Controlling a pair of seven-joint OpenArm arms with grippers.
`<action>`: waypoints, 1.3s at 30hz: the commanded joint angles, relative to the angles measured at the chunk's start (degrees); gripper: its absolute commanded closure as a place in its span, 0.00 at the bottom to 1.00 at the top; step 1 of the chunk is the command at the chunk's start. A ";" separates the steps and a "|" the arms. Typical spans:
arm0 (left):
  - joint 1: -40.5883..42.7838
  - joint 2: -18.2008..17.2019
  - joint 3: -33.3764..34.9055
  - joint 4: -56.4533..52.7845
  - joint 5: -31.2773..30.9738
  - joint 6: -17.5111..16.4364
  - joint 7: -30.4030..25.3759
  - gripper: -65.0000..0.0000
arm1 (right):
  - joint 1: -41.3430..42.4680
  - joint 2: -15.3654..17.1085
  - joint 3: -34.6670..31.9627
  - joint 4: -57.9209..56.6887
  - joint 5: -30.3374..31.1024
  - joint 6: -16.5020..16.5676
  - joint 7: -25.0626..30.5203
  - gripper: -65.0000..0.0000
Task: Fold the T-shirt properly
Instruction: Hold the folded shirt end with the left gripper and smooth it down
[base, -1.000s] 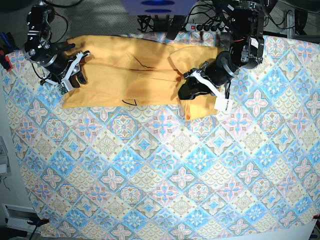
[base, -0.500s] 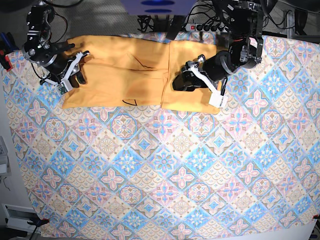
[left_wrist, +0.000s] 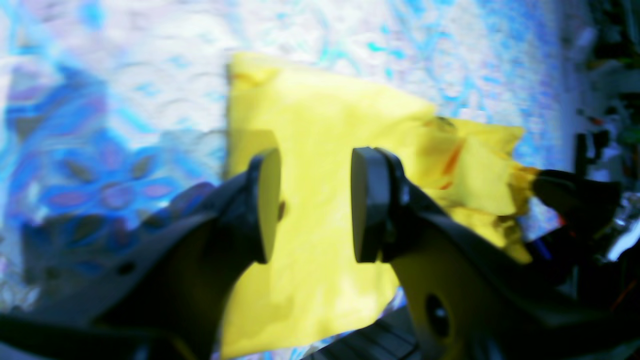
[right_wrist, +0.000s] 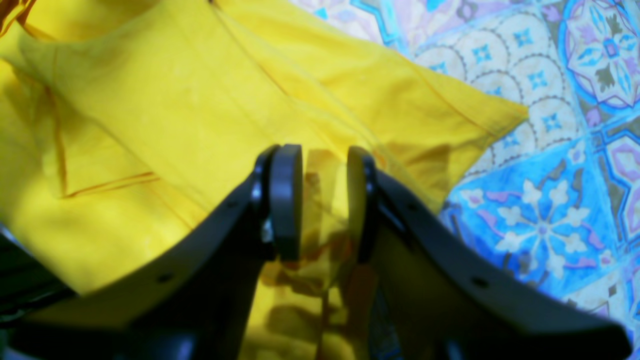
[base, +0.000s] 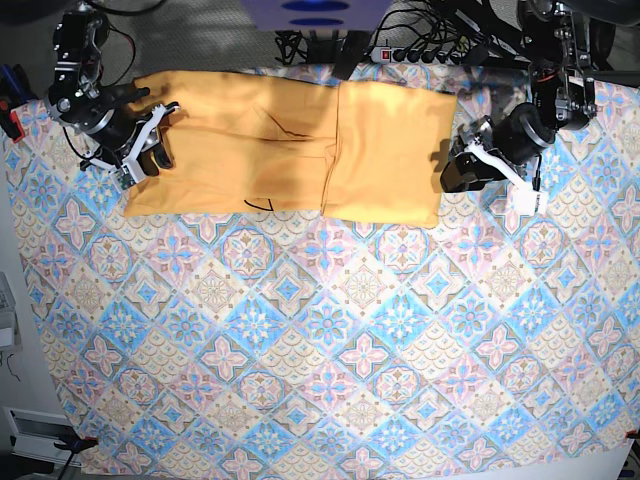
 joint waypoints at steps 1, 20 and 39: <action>-0.14 -0.85 -0.20 -0.46 -1.35 -0.59 -0.48 0.64 | 0.03 0.76 0.28 1.11 0.80 0.12 1.18 0.77; -2.96 -2.61 3.85 -10.40 -0.91 -0.59 -0.48 0.64 | 0.12 0.76 0.28 1.11 0.89 0.12 1.18 0.77; -3.66 0.12 4.64 -13.74 4.81 -0.33 -0.57 0.64 | 0.12 0.76 0.36 1.11 0.89 0.12 1.18 0.77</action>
